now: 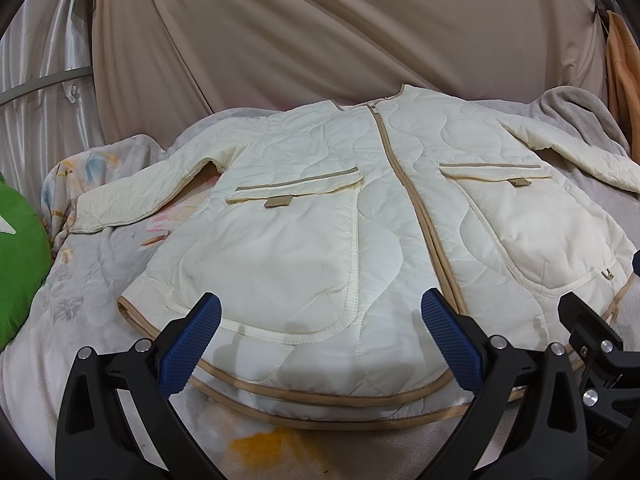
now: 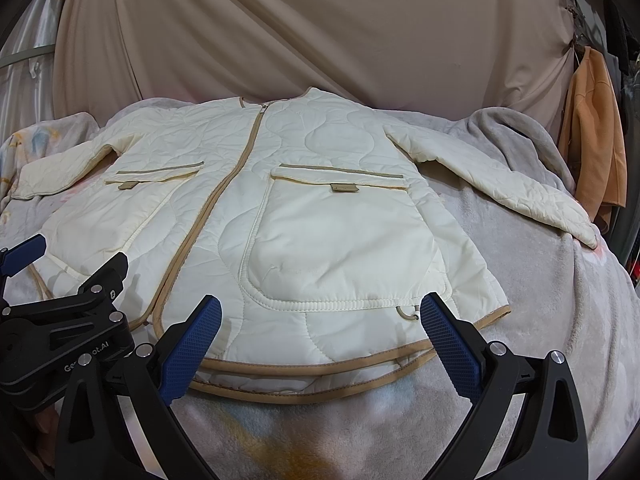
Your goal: Fold large clothes
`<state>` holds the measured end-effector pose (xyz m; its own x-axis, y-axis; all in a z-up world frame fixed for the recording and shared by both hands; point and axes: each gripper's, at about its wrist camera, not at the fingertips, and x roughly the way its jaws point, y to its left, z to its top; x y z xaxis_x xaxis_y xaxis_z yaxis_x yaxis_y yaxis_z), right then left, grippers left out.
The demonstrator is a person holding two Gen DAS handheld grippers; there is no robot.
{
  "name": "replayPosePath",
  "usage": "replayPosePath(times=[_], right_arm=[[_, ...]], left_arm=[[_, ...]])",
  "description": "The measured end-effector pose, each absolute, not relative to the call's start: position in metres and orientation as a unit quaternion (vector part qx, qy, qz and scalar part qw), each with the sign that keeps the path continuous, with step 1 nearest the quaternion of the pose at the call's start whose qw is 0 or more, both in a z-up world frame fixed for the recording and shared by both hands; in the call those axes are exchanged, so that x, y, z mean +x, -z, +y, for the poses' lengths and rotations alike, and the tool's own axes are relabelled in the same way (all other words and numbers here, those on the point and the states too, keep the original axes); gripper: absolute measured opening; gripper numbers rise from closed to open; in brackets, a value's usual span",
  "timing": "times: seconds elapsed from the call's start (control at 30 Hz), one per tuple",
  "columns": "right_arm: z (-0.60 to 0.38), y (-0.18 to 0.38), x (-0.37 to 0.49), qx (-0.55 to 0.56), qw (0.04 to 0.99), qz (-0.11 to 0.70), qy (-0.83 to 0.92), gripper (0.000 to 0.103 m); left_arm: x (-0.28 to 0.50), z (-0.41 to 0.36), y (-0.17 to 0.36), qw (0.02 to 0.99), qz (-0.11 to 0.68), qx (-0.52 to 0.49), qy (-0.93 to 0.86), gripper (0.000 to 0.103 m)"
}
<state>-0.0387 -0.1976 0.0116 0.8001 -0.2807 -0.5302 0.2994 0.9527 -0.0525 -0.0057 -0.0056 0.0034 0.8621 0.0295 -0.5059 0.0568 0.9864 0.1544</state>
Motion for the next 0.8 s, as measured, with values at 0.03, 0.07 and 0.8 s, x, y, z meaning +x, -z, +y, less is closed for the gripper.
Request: replayPosePath(times=[0.03, 0.07, 0.8], right_arm=[[-0.1980, -0.0116, -0.0387, 0.017, 0.949, 0.277, 0.153, 0.098], [-0.1980, -0.0116, -0.0388, 0.017, 0.949, 0.276, 0.153, 0.098], [-0.2017, -0.0125, -0.0461, 0.039, 0.946, 0.284, 0.153, 0.098]], left_arm=[[-0.0055, -0.0061, -0.0032, 0.961, 0.262, 0.083, 0.007, 0.098], [-0.0055, -0.0061, -0.0031, 0.961, 0.262, 0.083, 0.007, 0.098], [-0.0104, 0.0015, -0.0014, 0.955, 0.284, 0.085, 0.010, 0.098]])
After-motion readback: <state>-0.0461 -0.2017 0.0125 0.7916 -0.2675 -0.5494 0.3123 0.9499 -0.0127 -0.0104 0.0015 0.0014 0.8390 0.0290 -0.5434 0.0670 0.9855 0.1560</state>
